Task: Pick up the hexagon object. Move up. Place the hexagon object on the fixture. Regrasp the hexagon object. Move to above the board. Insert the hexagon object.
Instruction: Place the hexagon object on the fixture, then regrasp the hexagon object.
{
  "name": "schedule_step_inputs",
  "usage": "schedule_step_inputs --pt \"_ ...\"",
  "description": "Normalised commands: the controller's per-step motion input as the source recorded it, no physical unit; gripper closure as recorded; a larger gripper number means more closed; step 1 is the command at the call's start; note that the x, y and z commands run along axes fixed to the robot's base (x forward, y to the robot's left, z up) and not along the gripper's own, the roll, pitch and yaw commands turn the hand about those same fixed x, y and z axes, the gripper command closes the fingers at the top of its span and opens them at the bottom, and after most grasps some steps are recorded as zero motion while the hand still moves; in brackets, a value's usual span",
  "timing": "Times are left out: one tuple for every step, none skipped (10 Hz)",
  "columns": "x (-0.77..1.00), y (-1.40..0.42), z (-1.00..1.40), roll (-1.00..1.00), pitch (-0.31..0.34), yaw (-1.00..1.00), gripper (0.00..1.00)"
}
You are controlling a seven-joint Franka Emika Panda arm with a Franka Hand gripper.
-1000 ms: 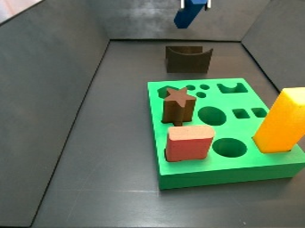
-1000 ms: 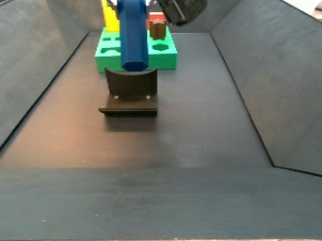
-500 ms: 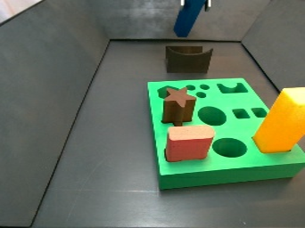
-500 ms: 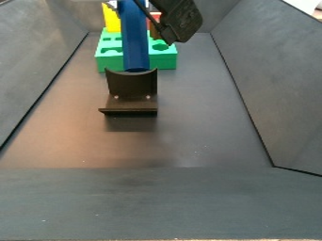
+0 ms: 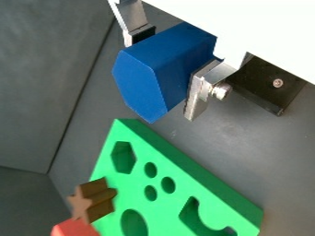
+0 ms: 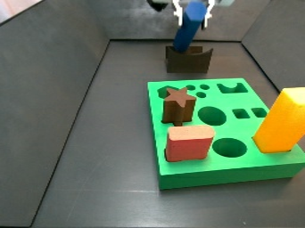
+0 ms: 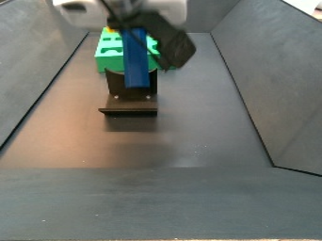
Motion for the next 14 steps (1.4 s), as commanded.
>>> schedule_step_inputs --pt "0.11 0.03 -1.0 -0.08 -0.072 -0.05 1.0" --pt "0.11 0.02 -0.9 -0.07 -0.073 -0.04 1.0" --pt "0.09 0.02 -0.67 -0.06 -0.069 -0.02 1.0" --pt "0.08 0.01 -0.5 -0.06 -0.066 -0.01 1.0" --pt "0.06 0.0 -0.33 -0.06 -0.076 0.0 1.0" --pt "0.05 -0.01 -0.23 -0.07 -0.083 0.01 1.0" --pt "0.05 -0.01 -0.18 -0.07 -0.085 0.01 1.0" --pt "0.0 0.0 0.0 0.0 0.0 0.0 0.0" --pt "0.0 0.0 1.0 0.01 -0.011 -0.02 0.0" --pt "-0.01 0.0 1.0 0.02 -0.009 -0.01 0.0" --pt "-0.02 0.01 1.0 0.03 0.002 0.0 0.0" --pt "-0.03 0.01 1.0 0.04 0.016 0.01 0.0" --pt "-0.03 0.01 1.0 0.04 0.035 0.01 0.0" --pt "-0.03 0.01 0.9 0.04 0.048 0.01 0.0"
